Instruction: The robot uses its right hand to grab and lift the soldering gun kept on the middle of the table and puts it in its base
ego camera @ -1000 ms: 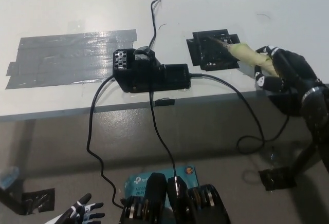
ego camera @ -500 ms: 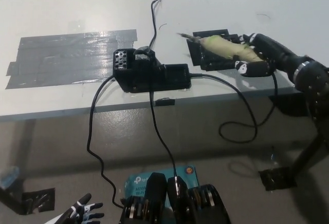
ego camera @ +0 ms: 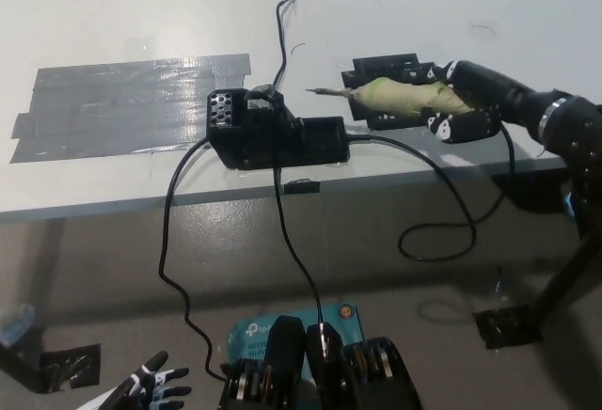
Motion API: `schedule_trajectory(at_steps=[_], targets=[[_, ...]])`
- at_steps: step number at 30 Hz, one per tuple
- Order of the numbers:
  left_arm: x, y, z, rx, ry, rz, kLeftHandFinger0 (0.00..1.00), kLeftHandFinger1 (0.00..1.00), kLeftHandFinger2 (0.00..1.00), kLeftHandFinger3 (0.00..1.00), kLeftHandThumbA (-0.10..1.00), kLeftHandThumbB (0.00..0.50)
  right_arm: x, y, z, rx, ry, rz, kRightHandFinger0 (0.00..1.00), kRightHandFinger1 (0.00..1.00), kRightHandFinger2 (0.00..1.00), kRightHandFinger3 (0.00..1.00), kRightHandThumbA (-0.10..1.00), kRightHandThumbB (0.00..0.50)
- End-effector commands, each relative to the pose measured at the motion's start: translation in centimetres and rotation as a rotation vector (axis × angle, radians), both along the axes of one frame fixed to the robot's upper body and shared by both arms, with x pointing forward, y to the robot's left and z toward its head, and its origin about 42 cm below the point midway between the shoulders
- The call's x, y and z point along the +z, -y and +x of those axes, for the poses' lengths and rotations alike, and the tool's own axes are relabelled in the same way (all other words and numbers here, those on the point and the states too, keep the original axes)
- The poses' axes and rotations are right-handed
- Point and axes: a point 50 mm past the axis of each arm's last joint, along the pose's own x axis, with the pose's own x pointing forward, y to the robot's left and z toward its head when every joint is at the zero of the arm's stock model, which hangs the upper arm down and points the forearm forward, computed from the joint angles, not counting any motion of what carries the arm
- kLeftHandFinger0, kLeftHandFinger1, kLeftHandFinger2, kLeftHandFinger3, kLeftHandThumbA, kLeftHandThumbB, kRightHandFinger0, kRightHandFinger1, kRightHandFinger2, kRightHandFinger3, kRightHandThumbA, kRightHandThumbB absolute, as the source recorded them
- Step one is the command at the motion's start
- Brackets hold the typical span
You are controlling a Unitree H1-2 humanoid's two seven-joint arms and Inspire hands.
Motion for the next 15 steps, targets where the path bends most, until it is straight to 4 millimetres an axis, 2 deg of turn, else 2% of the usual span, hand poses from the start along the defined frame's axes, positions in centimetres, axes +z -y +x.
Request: schedule_trajectory(at_steps=[1,2,4,6,7,9,10,15], targets=[[0.7,-0.8,0.2,-0.015,-0.004,0.019,1.0,1.0,1.0,1.0,1.0,0.414,5.3,0.7,0.8,0.03,0.113,0.015,0.0,0.29,0.49,0.3,-0.1,0.066],[0.7,-0.8,0.2,-0.016,-0.003,0.025,1.0,1.0,1.0,1.0,1.0,0.426,5.4,1.0,1.0,0.026,0.121,0.015,0.0,0.24,0.44,0.28,-0.1,0.083],[0.8,-0.7,0.1,-0.025,0.002,0.031,1.0,1.0,1.0,1.0,1.0,0.409,5.5,1.5,1.2,0.013,0.136,0.023,0.0,0.18,0.37,0.23,-0.1,0.101],[0.8,-0.7,0.1,-0.031,0.004,0.037,1.0,1.0,1.0,1.0,1.0,0.395,5.8,1.7,1.2,-0.018,0.134,0.028,0.0,0.27,0.45,0.27,-0.1,0.131],[0.9,-0.7,0.2,-0.028,0.005,0.035,1.0,1.0,1.0,1.0,1.0,0.396,5.8,1.7,1.3,-0.021,0.147,0.027,0.0,0.32,0.49,0.29,-0.1,0.164],[0.8,-0.7,0.2,-0.018,0.002,0.026,1.0,1.0,1.0,1.0,1.0,0.413,5.9,1.7,1.4,-0.016,0.162,0.03,0.0,0.34,0.5,0.28,-0.1,0.178],[0.8,-0.7,0.2,-0.028,-0.001,0.028,1.0,1.0,1.0,1.0,1.0,0.407,6.2,1.4,1.6,-0.001,0.18,0.034,0.0,0.35,0.51,0.29,-0.1,0.206],[1.1,-0.5,0.5,-0.038,0.008,0.027,1.0,1.0,1.0,1.0,1.0,0.386,7.0,0.3,1.7,0.019,0.177,0.033,0.0,0.36,0.5,0.27,-0.1,0.195]])
